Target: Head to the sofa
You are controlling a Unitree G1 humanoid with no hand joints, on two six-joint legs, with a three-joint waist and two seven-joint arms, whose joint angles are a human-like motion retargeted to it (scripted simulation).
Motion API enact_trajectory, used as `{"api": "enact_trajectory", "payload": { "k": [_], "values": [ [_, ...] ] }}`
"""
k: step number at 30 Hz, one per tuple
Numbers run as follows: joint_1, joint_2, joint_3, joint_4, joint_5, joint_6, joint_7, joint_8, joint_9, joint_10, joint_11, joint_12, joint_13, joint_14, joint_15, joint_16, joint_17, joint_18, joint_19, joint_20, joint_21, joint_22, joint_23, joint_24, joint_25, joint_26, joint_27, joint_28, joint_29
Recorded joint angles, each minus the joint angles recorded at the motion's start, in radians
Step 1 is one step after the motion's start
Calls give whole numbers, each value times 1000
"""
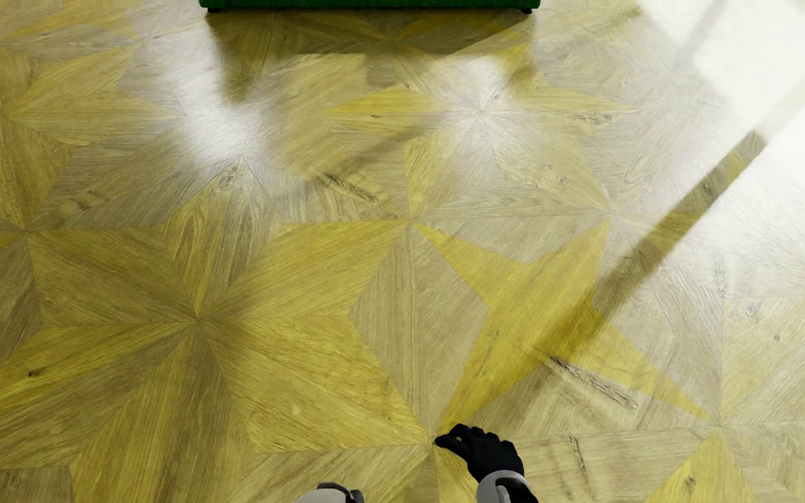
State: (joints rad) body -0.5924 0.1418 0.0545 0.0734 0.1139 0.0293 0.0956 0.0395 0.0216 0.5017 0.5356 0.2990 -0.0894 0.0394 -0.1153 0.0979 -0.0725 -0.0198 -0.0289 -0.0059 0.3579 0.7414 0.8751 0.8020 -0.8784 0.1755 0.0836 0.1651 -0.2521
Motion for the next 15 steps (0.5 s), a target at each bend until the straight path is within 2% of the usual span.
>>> {"api": "enact_trajectory", "payload": {
  "k": [1, 2, 4, 6, 7, 9, 10, 11, 13, 15],
  "values": [
    [28, -41, 1, -25, -34, -18, 21, -2, -1, 24, 125, -8, 24, -46, 102, -15, -10, 22, 45, 7, -1, 20, 20, 3, 0, 0, 22, 7, 12],
    [65, -110, 2, -49, -76, -36, 47, -6, 0, 28, 283, -18, 39, -85, 226, -27, -28, 35, 111, 11, 15, 34, 39, 4, -10, -8, 35, 15, 32],
    [141, -286, 1, -97, -149, -74, 97, 2, 6, 22, 576, -50, 68, -153, 395, -39, -80, 47, 182, 6, 57, 45, 43, 8, -35, -30, 29, 25, 74],
    [223, -450, -8, -142, -157, -101, 117, 21, 15, 7, 727, -98, 126, -211, 303, -38, -120, 62, 172, -11, 33, 44, -6, 14, 4, -43, 18, 30, 79],
    [267, -523, -16, -162, -159, -109, 117, 25, 20, -1, 743, -128, 172, -239, 247, -36, -139, 68, 150, -18, 1, 59, -47, 21, 34, -61, 17, 37, 71],
    [358, -645, -36, -195, -141, -119, 106, 42, 26, -25, 657, -185, 241, -290, 96, -32, -145, 75, 96, -44, -57, 55, -103, 33, 82, -84, 41, 37, 48],
    [403, -690, -48, -207, -133, -121, 97, 53, 28, -42, 558, -207, 263, -312, 52, -25, -143, 77, 95, -60, -83, 44, -114, 33, 100, -97, 52, 35, 36],
    [448, -721, -59, -216, -129, -121, 86, 57, 29, -63, 424, -232, 282, -329, 22, -18, -139, 79, 71, -78, -108, 32, -119, 33, 112, -106, 61, 33, 27],
    [534, -747, -83, -232, -147, -120, 61, 26, 27, -112, 93, -275, 311, -357, 45, -5, -130, 81, 39, -114, -140, 13, -116, 32, 115, -115, 74, 28, 16],
    [628, -722, -104, -240, -152, -116, 34, -14, 21, -176, -260, -305, 331, -362, 103, 3, -123, 79, 63, -145, -146, 3, -98, 25, 97, -118, 70, 19, 10]
  ]
}}
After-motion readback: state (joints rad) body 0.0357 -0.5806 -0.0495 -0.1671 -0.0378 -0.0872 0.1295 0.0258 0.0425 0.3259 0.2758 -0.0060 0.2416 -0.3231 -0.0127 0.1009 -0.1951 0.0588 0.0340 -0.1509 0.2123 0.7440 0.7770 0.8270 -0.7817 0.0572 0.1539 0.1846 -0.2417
